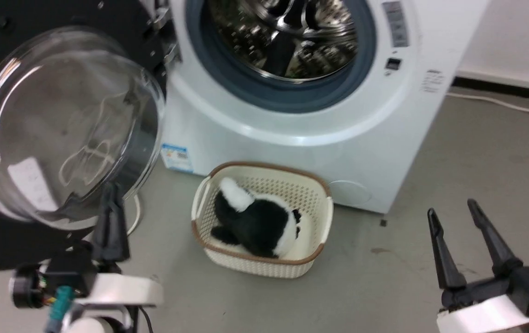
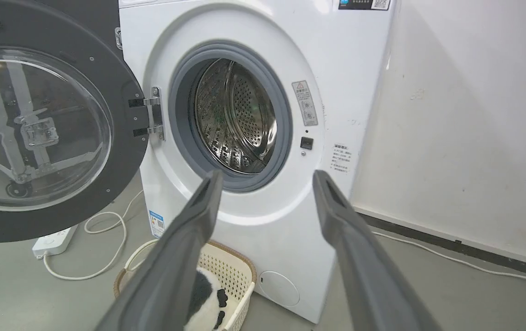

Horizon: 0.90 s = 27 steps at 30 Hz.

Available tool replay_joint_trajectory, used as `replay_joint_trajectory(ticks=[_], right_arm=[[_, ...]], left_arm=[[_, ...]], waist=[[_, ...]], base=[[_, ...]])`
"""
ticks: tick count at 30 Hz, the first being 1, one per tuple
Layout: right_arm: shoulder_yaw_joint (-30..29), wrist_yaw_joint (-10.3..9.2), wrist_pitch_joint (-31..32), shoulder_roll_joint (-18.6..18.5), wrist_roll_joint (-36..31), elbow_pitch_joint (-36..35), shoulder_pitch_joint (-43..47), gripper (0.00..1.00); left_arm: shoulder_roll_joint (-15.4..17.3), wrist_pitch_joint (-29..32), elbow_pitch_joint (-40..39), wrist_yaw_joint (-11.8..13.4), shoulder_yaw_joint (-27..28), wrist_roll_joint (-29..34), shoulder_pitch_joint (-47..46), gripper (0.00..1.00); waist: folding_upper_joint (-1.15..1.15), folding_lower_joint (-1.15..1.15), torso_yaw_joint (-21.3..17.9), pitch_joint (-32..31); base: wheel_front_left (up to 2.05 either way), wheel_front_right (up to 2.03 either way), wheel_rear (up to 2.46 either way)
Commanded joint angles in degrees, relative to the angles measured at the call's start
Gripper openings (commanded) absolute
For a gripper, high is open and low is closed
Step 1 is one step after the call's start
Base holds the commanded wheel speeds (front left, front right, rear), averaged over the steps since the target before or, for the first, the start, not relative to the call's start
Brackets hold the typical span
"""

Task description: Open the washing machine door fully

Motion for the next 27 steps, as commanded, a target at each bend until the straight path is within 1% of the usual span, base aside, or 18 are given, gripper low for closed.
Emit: replay_joint_trajectory(ticks=[1, 8, 9, 10, 11, 15, 19, 27], right_arm=[[-0.2, 0.05, -0.2, 0.5, -0.2, 0.0, 1.2, 1.00], [-1.1, 0.05, -0.2, 1.4, -0.8, 0.8, 4.5, 1.00], [-1.3, 0.05, -0.2, 1.5, -0.9, 1.0, 4.9, 1.00], [-1.5, 0.05, -0.2, 1.6, -1.0, 1.1, 5.2, 1.00], [-1.9, 0.05, -0.2, 1.6, -1.0, 1.3, 5.5, 1.00], [-2.5, 0.05, -0.2, 1.7, -0.5, 1.7, 6.1, 1.00], [-2.4, 0.05, -0.2, 1.7, 0.2, 1.9, 6.0, 1.00], [-2.2, 0.05, -0.2, 1.7, 0.7, 2.5, 5.8, 1.00]], left_arm=[[-0.4, -0.2, 0.3, 0.0, -0.8, 0.8, 1.2, 0.00], [-2.1, -0.2, 1.6, 0.7, -5.4, 2.4, 6.1, 0.00], [-2.2, -0.2, 1.9, 0.9, -6.0, 2.7, 6.7, 0.27], [-2.3, -0.2, 2.3, 1.2, -6.6, 3.1, 7.4, 0.65], [-2.4, -0.2, 2.8, 1.4, -7.1, 3.4, 7.9, 1.00], [-2.6, -0.2, 4.4, 1.8, -8.3, 4.0, 8.7, 1.00], [-2.5, -0.2, 6.2, 2.4, -8.5, 4.5, 9.0, 1.00], [-2.2, -0.2, 8.0, 3.2, -9.3, 5.7, 8.8, 1.00]], waist=[[0.00, 0.01, -2.8, -2.7], [0.00, 0.01, -5.6, -4.2], [0.00, 0.01, -6.0, -4.2], [0.00, 0.01, -6.3, -4.2], [0.00, 0.01, -6.6, -4.1], [0.00, 0.01, -7.4, -3.7], [0.00, 0.01, -8.0, -3.3], [0.00, 0.01, -8.1, -3.1]], base=[[0.00, 0.00, 0.00], [0.00, 0.00, 0.00], [0.00, 0.00, 0.00], [0.00, 0.00, 0.00], [0.00, 0.00, 0.00], [0.00, 0.00, 0.00], [0.00, 0.00, 0.00], [0.00, 0.00, 0.00]])
